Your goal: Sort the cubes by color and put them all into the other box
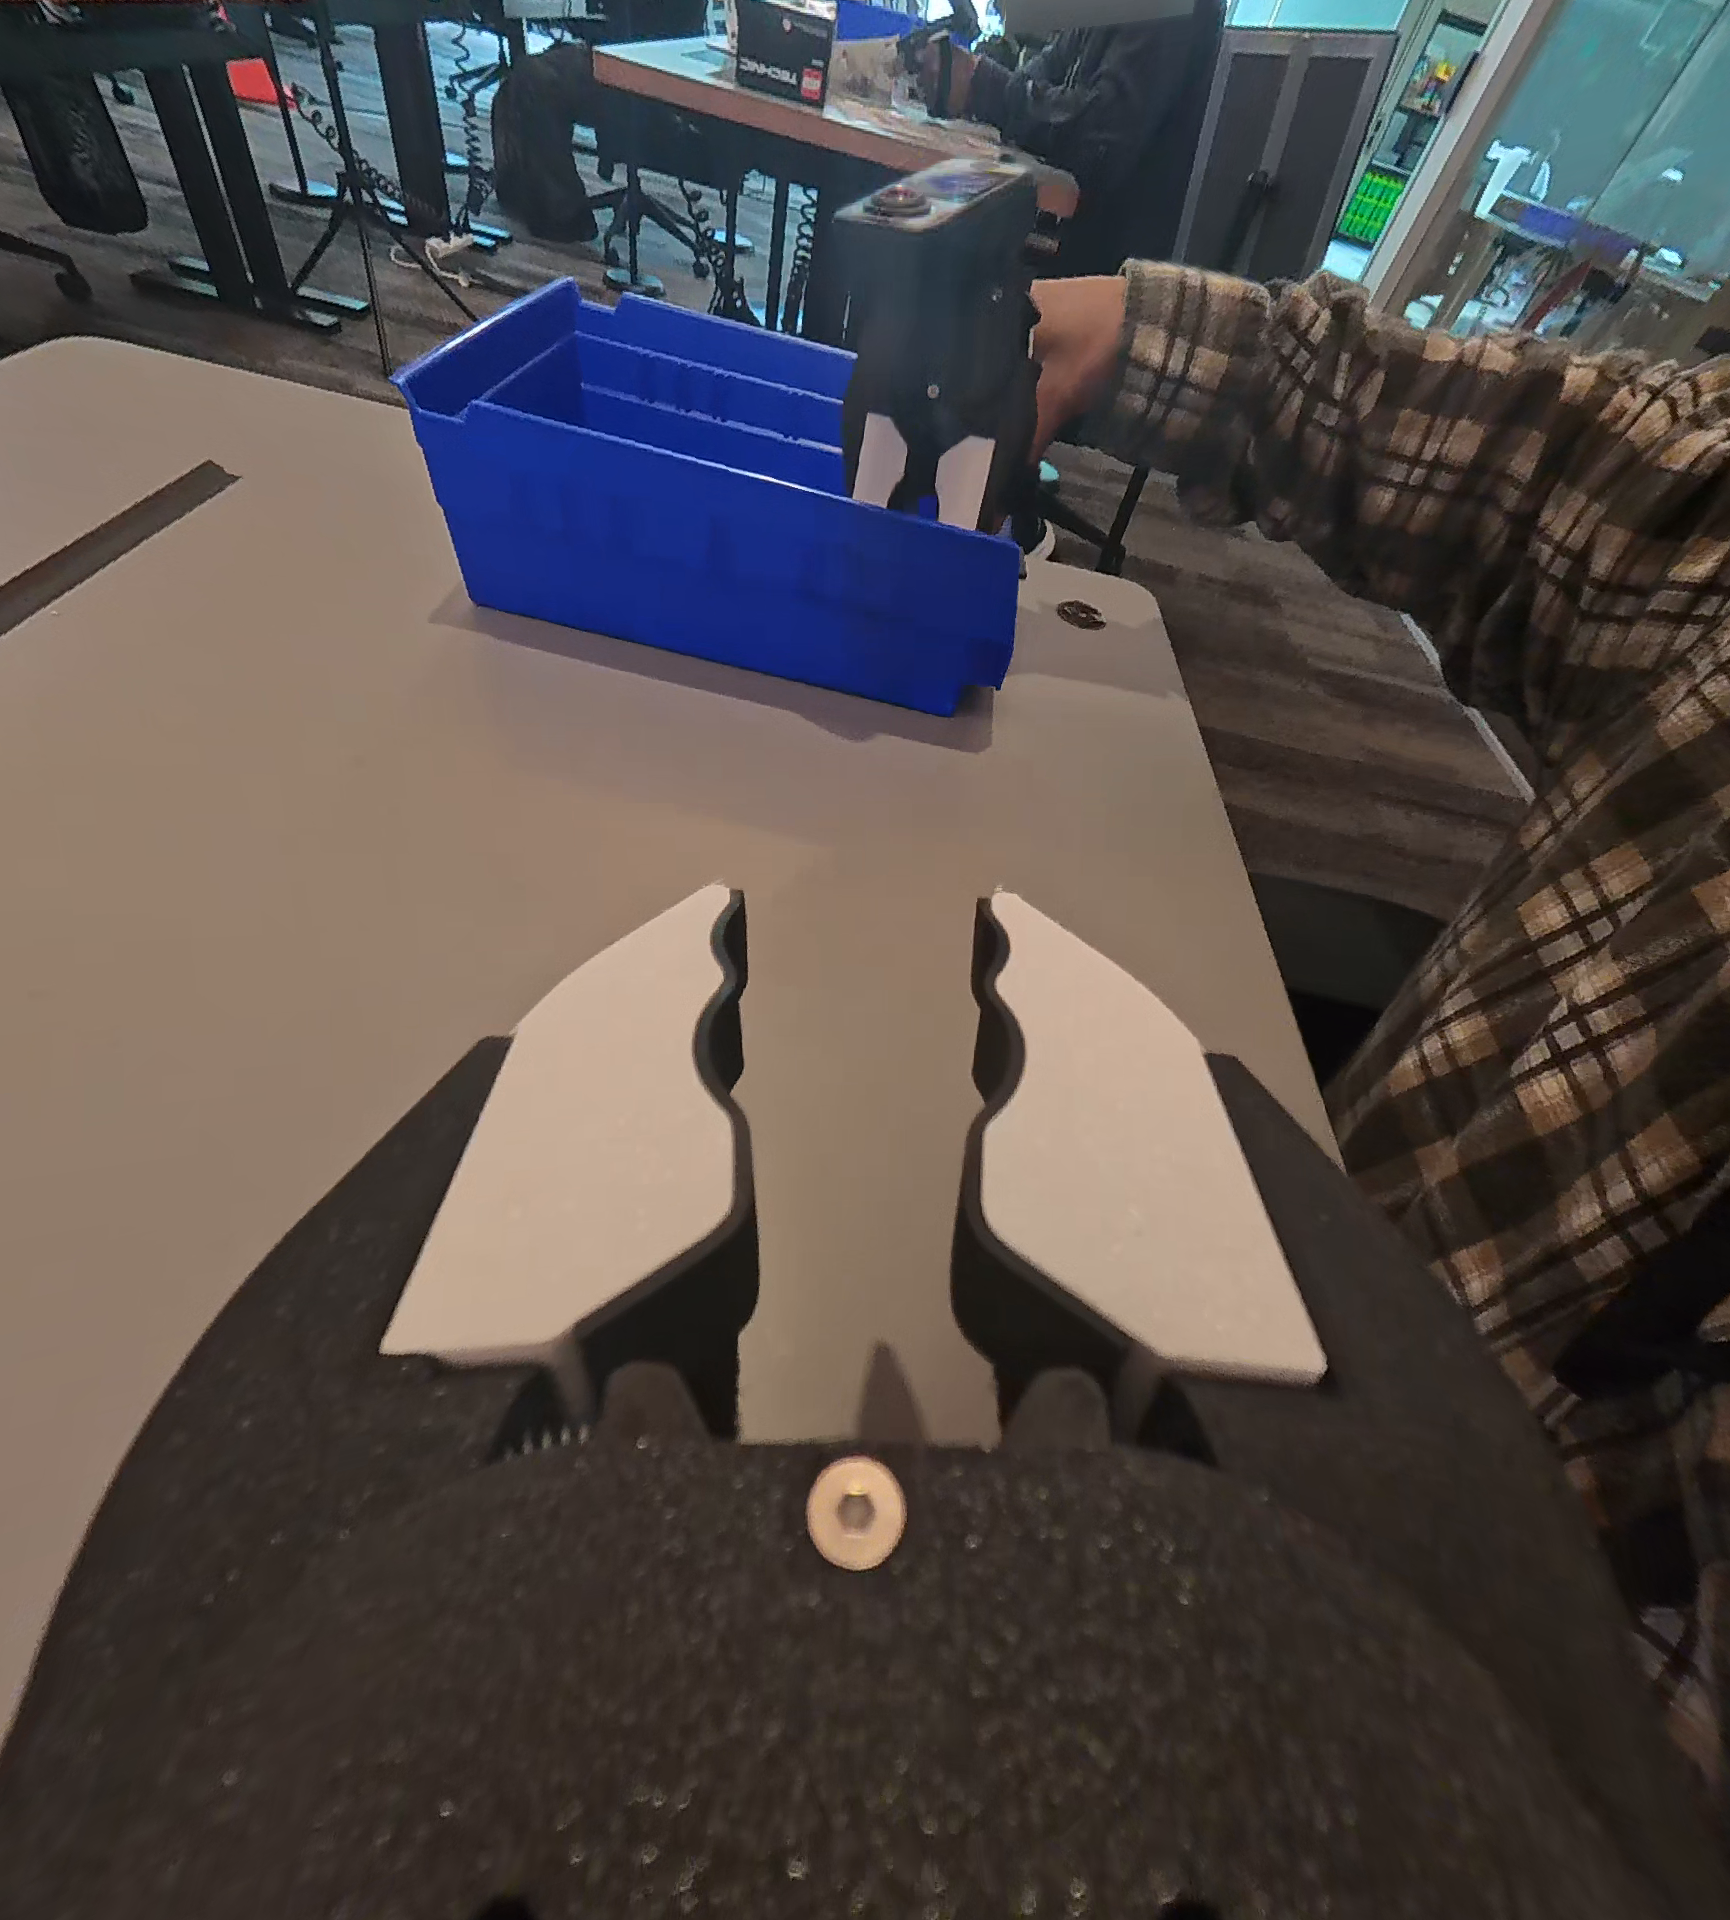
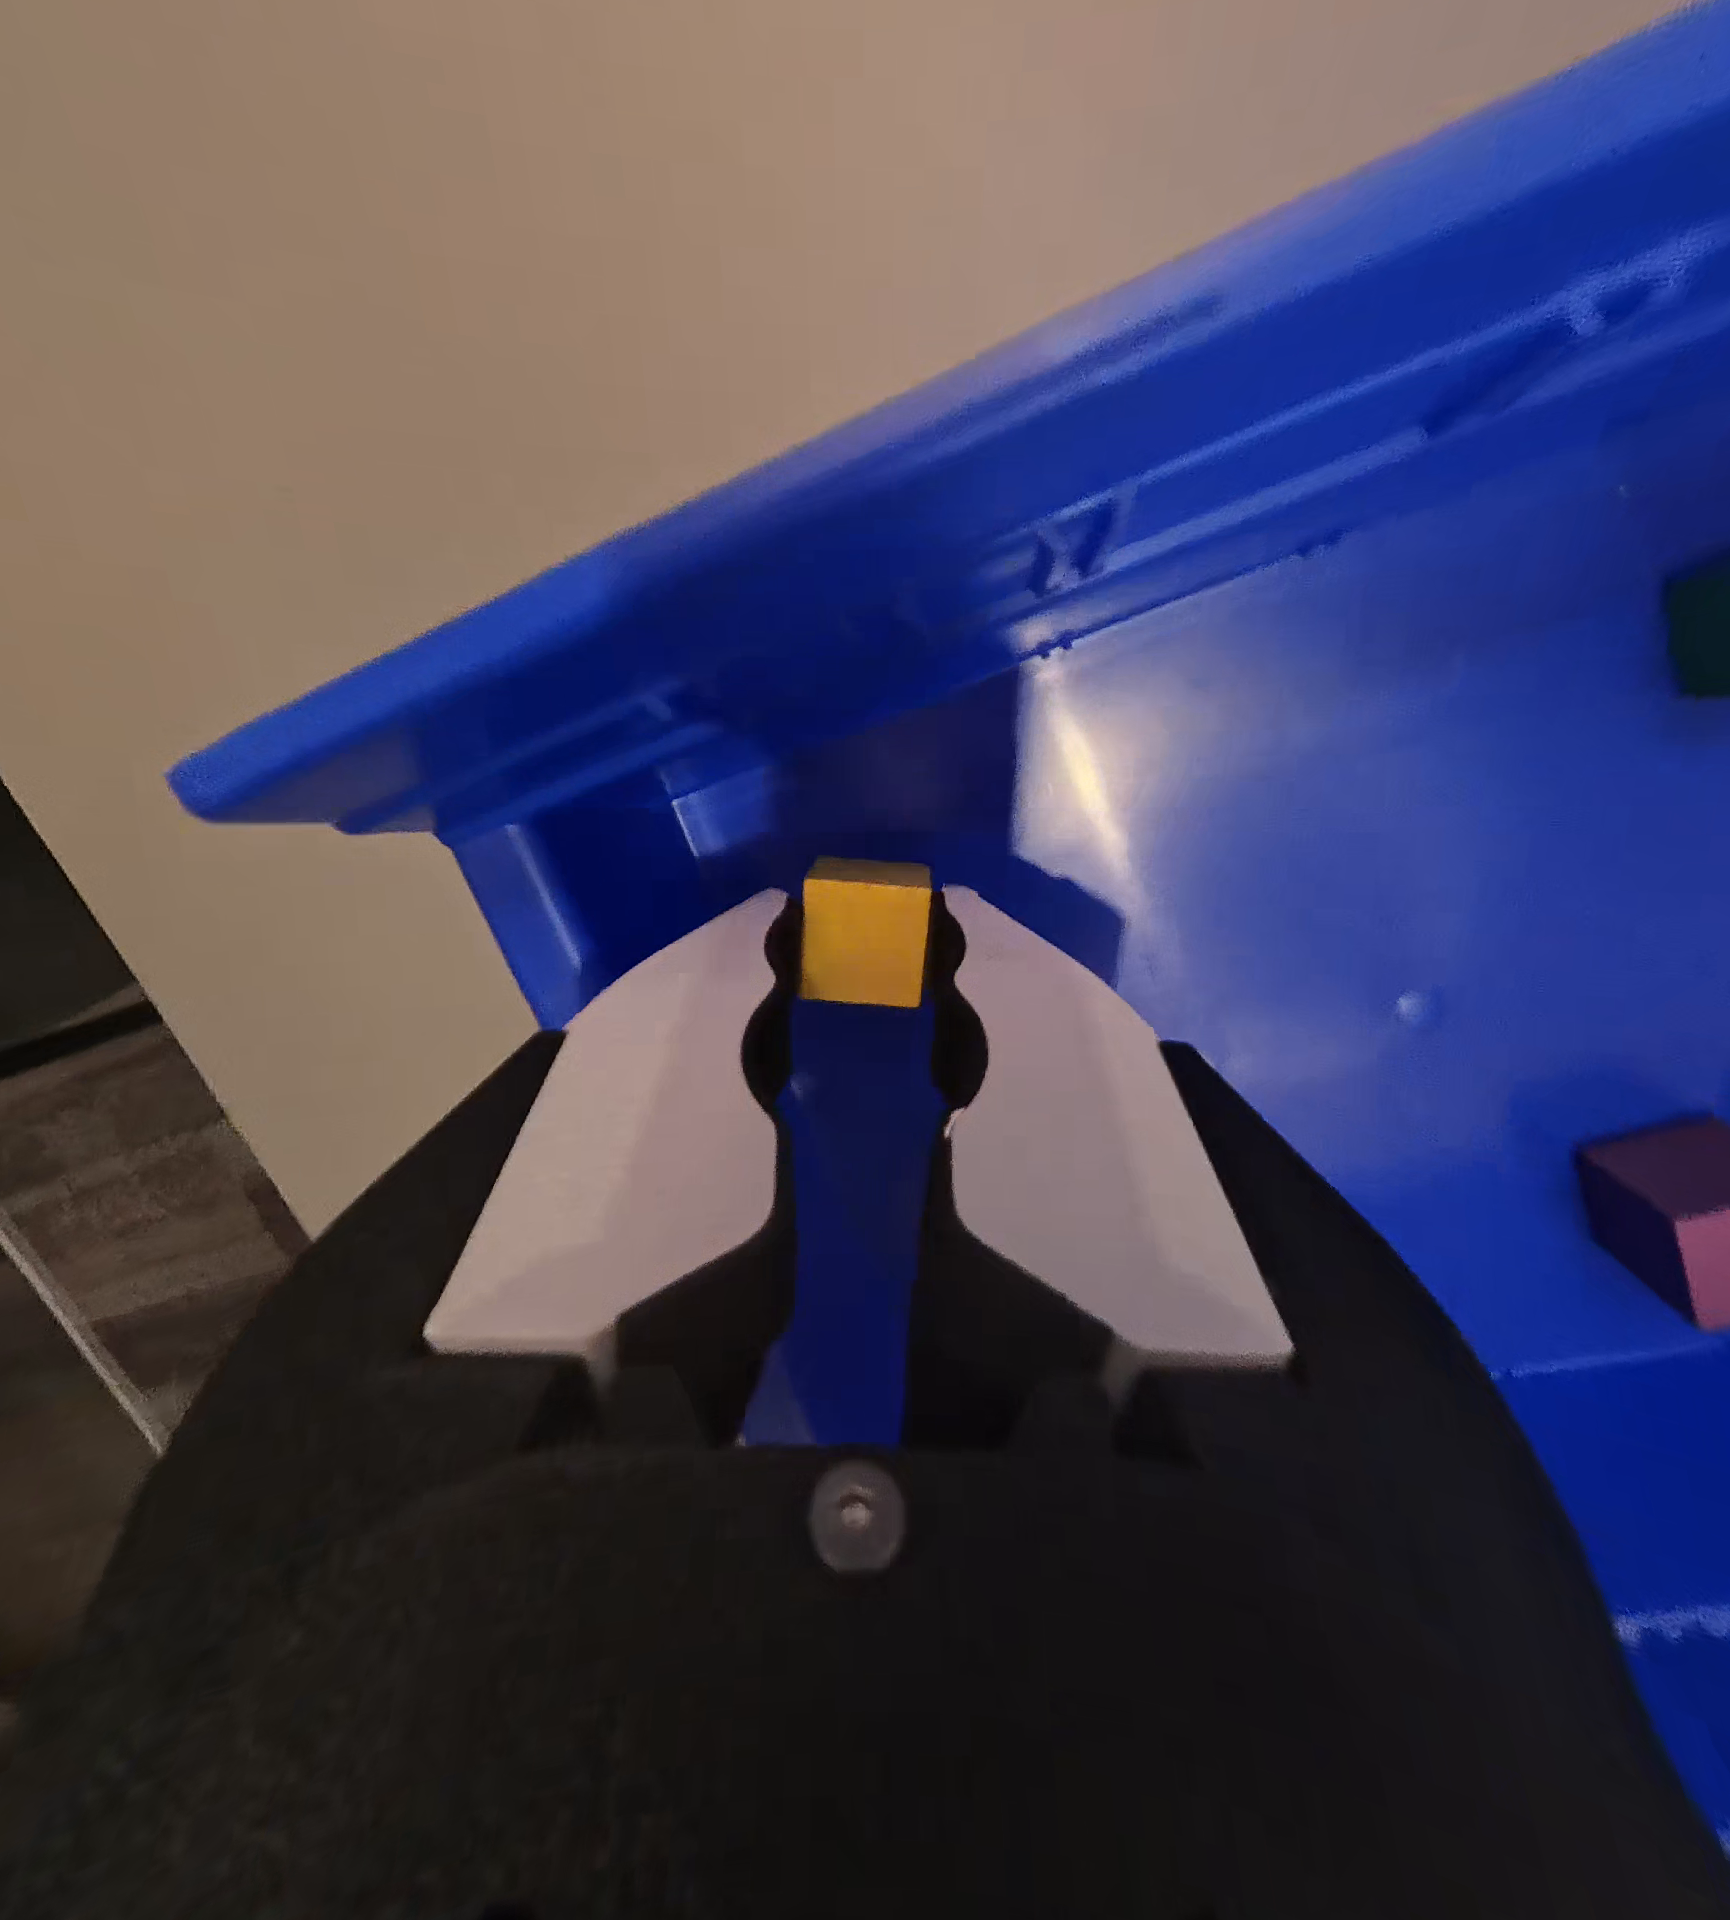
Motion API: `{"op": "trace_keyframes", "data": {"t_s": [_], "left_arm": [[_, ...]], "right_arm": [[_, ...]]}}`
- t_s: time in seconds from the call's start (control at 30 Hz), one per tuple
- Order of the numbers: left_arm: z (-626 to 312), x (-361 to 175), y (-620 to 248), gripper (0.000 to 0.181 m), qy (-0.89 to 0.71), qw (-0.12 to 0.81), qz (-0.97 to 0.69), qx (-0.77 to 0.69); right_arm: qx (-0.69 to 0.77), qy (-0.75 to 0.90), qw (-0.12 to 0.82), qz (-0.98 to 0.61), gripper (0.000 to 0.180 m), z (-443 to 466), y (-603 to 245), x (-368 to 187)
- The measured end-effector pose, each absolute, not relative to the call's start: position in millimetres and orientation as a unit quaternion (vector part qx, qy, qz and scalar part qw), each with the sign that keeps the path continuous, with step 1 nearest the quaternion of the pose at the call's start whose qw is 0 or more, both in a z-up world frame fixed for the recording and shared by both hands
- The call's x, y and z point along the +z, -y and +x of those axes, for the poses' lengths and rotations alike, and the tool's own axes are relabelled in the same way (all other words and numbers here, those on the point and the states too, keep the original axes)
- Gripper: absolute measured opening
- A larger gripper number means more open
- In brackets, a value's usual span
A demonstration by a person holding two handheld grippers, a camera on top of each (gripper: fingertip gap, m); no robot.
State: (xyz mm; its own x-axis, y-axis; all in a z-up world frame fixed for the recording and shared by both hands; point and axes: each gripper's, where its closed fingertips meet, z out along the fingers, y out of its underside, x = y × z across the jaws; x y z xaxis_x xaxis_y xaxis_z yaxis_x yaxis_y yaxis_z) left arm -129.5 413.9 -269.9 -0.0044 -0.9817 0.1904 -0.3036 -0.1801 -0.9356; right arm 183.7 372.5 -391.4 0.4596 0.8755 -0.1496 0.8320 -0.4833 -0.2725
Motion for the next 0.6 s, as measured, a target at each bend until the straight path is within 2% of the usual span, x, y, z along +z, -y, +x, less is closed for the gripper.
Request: {"op": "trace_keyframes", "data": {"t_s": [0.27,0.33,0.5,0.6], "left_arm": [[-123.5,-274.4,-413.1,0.040,-0.543,0.349,-0.609,-0.461],[-126.6,-273.2,-414.3,0.041,-0.542,0.349,-0.611,-0.460],[-150.6,-257.5,-422.4,0.042,-0.527,0.375,-0.619,-0.446],[-186.8,-239.7,-433.0,0.043,-0.512,0.403,-0.636,-0.413]], "right_arm": [[0.139,0.538,0.059,-0.830,0.024,174.5,-370.9,-405.8],[0.134,0.531,0.066,-0.834,0.032,177.0,-373.4,-402.3],[0.090,0.506,0.089,-0.853,0.047,194.7,-380.4,-379.0],[0.040,0.483,0.131,-0.865,0.052,211.4,-389.1,-341.7]]}}
